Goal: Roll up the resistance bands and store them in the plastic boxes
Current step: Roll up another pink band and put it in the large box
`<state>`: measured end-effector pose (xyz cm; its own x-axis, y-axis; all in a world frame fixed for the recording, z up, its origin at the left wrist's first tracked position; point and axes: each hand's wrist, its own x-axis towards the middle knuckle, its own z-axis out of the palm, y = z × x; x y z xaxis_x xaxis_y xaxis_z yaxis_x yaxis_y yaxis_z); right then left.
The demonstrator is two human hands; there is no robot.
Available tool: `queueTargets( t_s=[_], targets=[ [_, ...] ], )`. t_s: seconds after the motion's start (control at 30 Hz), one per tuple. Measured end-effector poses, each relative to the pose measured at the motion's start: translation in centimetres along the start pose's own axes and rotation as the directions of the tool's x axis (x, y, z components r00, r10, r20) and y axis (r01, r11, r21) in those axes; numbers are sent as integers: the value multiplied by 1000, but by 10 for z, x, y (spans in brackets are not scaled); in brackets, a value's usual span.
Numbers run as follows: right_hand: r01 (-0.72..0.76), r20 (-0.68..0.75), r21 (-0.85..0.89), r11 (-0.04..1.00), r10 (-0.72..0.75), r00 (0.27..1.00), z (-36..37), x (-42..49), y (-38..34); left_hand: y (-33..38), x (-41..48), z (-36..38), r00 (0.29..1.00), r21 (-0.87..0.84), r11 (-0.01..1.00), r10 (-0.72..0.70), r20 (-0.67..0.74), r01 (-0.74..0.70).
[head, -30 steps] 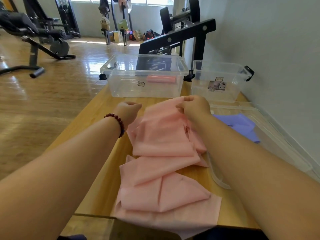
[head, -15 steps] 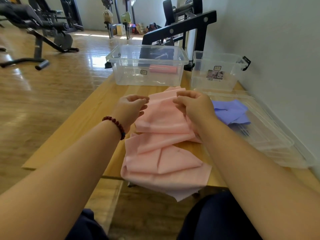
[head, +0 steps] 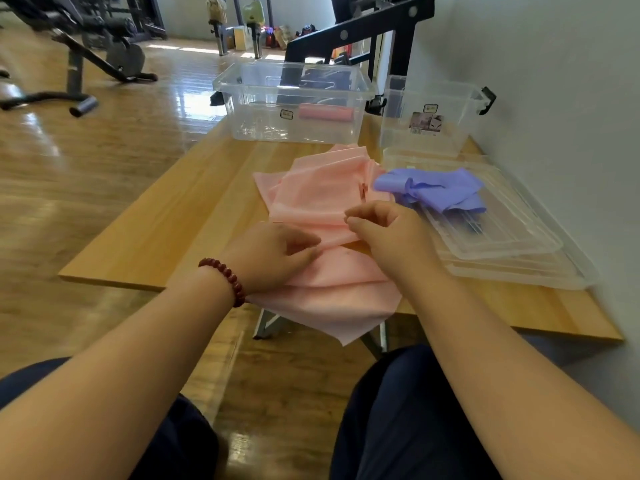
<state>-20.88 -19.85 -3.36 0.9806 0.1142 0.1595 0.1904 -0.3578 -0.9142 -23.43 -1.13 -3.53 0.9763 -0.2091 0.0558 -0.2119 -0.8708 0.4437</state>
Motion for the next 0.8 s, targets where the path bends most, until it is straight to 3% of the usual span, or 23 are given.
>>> queueTargets(
  t_s=[0.13, 0.4, 0.5, 0.63, 0.8],
  targets=[
    [57, 93, -186, 981, -40, 995, -8, -14, 11, -5, 13, 1, 992, 163, 986, 6, 128, -27],
    [60, 78, -219, 974, -44, 996, -6, -19, 18, -7, 47, 1, 991, 243, 970, -22, 129, -10],
    [74, 90, -232, 970, -54, 995, -9, -25, 19, -10, 48, 1, 999, 152, 988, -31, 10, 29],
    [111, 94, -259, 959, -89, 992, -10, -37, 22, -10, 32, -3, 982, -161, 985, -95, -164, 69],
    [185, 90, -326, 927, -164, 982, -8, -53, 26, -4, 7, 1, 977, -194, 981, -58, -204, 17]
  ],
)
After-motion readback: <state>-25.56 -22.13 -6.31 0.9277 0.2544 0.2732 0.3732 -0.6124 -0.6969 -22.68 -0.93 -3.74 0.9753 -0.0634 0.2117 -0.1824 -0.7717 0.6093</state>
